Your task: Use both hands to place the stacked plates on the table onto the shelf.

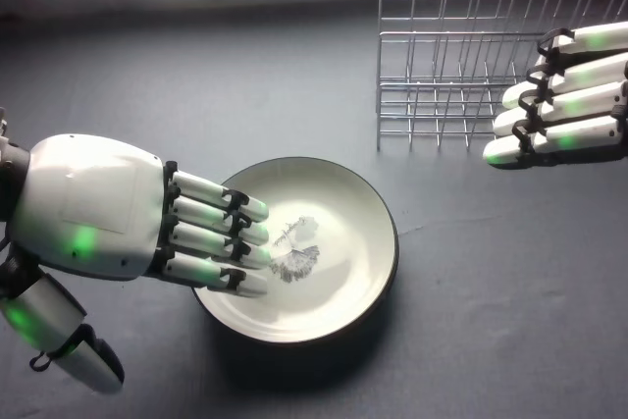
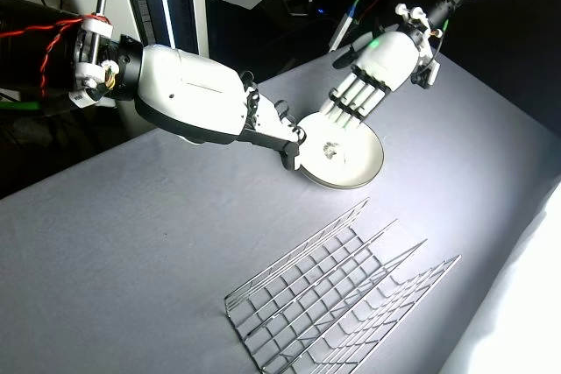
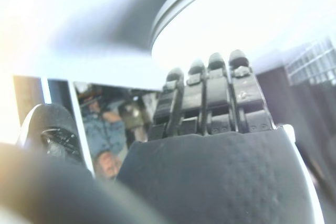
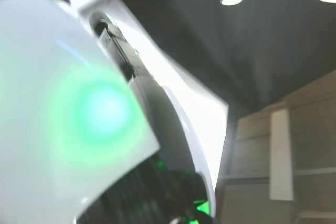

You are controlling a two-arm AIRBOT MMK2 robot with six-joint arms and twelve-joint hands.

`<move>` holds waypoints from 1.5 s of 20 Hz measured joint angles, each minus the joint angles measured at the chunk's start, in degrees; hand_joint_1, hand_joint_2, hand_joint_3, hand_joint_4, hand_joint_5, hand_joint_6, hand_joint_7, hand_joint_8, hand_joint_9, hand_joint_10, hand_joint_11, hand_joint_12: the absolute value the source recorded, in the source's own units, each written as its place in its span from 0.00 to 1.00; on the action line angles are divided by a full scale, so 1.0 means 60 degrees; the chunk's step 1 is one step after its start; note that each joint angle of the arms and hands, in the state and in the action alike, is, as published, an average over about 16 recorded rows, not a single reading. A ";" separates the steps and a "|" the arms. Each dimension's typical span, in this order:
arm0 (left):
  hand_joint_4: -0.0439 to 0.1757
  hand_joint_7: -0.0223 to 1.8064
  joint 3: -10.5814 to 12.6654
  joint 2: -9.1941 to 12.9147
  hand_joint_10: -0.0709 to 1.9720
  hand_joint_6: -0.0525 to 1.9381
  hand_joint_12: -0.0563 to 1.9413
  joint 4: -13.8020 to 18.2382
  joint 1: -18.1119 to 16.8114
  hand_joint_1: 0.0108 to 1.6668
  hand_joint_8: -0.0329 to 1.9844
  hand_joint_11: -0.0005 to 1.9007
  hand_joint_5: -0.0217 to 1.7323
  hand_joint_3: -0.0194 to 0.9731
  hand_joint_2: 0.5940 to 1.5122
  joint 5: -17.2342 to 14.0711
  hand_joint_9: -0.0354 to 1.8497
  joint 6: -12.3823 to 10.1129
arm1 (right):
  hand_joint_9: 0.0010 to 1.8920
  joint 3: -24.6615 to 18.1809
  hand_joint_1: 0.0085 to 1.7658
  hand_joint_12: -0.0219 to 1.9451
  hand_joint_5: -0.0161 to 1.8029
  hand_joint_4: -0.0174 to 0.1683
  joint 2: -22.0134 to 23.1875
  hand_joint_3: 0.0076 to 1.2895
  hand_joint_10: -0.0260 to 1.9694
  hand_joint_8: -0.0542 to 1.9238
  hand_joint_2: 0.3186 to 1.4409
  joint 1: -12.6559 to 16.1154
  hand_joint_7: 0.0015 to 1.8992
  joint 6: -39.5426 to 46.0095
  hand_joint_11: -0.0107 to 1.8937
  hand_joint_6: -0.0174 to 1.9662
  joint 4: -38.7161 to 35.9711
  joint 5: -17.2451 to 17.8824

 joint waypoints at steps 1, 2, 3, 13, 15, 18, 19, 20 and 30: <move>0.22 0.03 0.0099 -0.0058 0.04 0.02 0.02 0.0049 0.0000 0.00 0.01 0.01 0.02 0.04 0.55 0.0014 0.03 -0.0026 | 0.17 0.0091 0.50 0.49 0.17 0.14 -0.0067 0.01 0.02 0.04 0.60 0.0004 0.17 -0.0005 0.02 0.02 -0.0063 0.0060; 0.22 0.03 0.0199 -0.0113 0.04 0.02 0.02 0.0092 0.0000 0.00 0.01 0.01 0.02 0.04 0.55 0.0021 0.03 -0.0053 | 0.17 0.0191 0.50 0.49 0.17 0.14 -0.0145 0.01 0.02 0.04 0.60 0.0008 0.17 -0.0010 0.02 0.02 -0.0124 0.0116; 0.22 0.03 0.0297 -0.0163 0.04 0.02 0.02 0.0127 0.0000 0.00 0.01 0.01 0.02 0.04 0.55 0.0026 0.03 -0.0082 | 0.17 0.0293 0.49 0.49 0.17 0.14 -0.0232 0.01 0.02 0.04 0.60 0.0013 0.17 -0.0016 0.02 0.02 -0.0184 0.0169; 0.22 0.03 0.0970 -0.0448 0.04 0.02 0.02 0.0482 0.0022 0.00 0.01 0.01 0.03 0.04 0.55 -0.0115 0.03 -0.0393 | 0.17 0.1431 0.50 0.50 0.18 0.14 -0.1434 0.01 0.02 0.04 0.60 0.0053 0.18 -0.0071 0.02 0.02 -0.0508 0.0462; 0.22 0.03 0.1035 -0.0472 0.04 0.02 0.02 0.0553 0.0060 0.00 0.01 0.01 0.02 0.04 0.55 -0.0167 0.03 -0.0422 | 0.17 0.1608 0.50 0.50 0.18 0.14 -0.1662 0.01 0.02 0.04 0.60 0.0060 0.17 -0.0080 0.02 0.02 -0.0506 0.0460; 0.21 0.03 0.1113 -0.0502 0.04 0.02 0.02 0.0616 0.0143 0.00 0.01 0.01 0.02 0.04 0.55 -0.0228 0.03 -0.0418 | 0.17 0.1796 0.50 0.49 0.17 0.14 -0.1928 0.01 0.02 0.04 0.60 0.0063 0.17 -0.0091 0.02 0.02 -0.0504 0.0463; 0.20 0.03 0.1136 -0.0514 0.04 0.02 0.02 0.0633 0.0175 0.00 0.01 0.01 0.02 0.04 0.55 -0.0239 0.03 -0.0411 | 0.17 0.1843 0.50 0.49 0.17 0.14 -0.1997 0.01 0.02 0.04 0.60 0.0063 0.17 -0.0095 0.02 0.02 -0.0506 0.0466; 0.20 0.03 0.1153 -0.0524 0.04 0.02 0.02 0.0653 0.0206 0.00 0.01 0.01 0.02 0.04 0.55 -0.0246 0.03 -0.0399 | 0.17 0.1885 0.50 0.49 0.17 0.14 -0.2057 0.01 0.02 0.04 0.60 0.0063 0.17 -0.0097 0.02 0.02 -0.0507 0.0470; 0.16 0.02 0.1339 -0.0680 0.04 0.02 0.02 0.0836 0.0547 0.00 0.01 0.01 0.01 0.04 0.56 -0.0154 0.03 -0.0129 | 0.17 0.1990 0.51 0.48 0.17 0.14 -0.2226 0.01 0.02 0.04 0.60 0.0063 0.17 -0.0108 0.02 0.02 -0.0509 0.0545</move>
